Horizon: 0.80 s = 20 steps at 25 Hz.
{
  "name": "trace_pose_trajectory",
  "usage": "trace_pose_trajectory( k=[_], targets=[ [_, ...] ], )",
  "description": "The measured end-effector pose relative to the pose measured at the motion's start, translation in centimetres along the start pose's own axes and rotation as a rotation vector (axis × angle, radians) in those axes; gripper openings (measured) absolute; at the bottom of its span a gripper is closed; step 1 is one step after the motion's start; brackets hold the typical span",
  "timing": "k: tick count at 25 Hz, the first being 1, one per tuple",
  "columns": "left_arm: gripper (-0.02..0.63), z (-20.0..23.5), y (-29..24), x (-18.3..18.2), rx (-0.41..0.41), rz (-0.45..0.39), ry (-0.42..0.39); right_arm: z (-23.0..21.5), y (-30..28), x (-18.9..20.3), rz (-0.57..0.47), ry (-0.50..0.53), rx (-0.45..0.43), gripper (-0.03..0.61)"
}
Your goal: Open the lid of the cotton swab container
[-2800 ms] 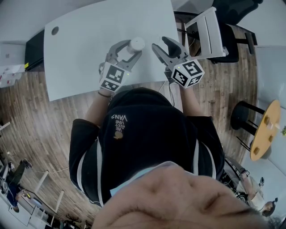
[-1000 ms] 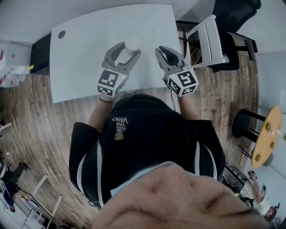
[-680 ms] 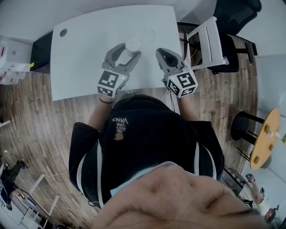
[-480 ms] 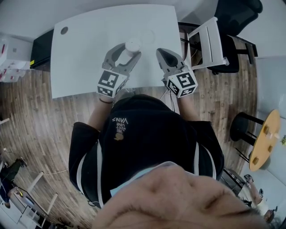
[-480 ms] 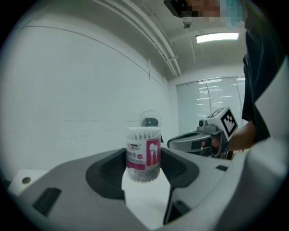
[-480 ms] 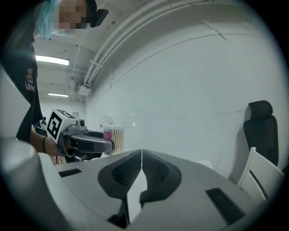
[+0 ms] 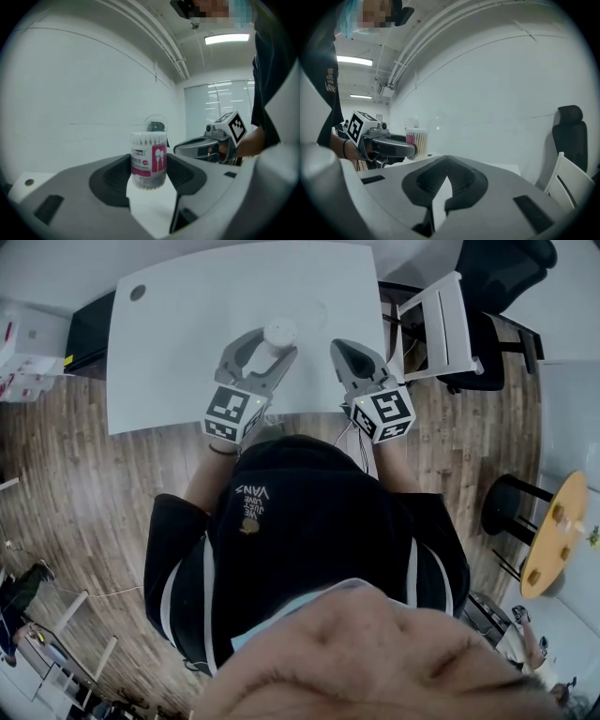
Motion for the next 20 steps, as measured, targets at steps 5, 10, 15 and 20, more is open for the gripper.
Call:
trace_pose_trajectory(
  k=[5, 10, 15, 20],
  targets=[
    [0.242, -0.3, 0.5, 0.0, -0.001, 0.001, 0.003, 0.5, 0.2, 0.0, 0.004, 0.007, -0.001, 0.012],
    [0.242, -0.1, 1.0, 0.3, -0.006, 0.001, 0.005, 0.8, 0.1, 0.2, 0.007, 0.014, -0.001, 0.012],
    [0.242, 0.0, 1.2, 0.4, -0.009, 0.001, 0.006, 1.0, -0.2, 0.1, 0.012, 0.025, -0.006, 0.012],
    [0.242, 0.0, 1.2, 0.3, -0.014, 0.001, 0.005, 1.0, -0.3, 0.0, 0.008, 0.030, -0.012, 0.012]
  ],
)
Point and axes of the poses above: the fingertips, and each gripper's own axes: y backward along the fingers, z to its left, x out of its underside, the point moved 10 cm from there along y, backward along the fingers, and after that the axes turned 7 degrees about -y, right-handed, at the moved point
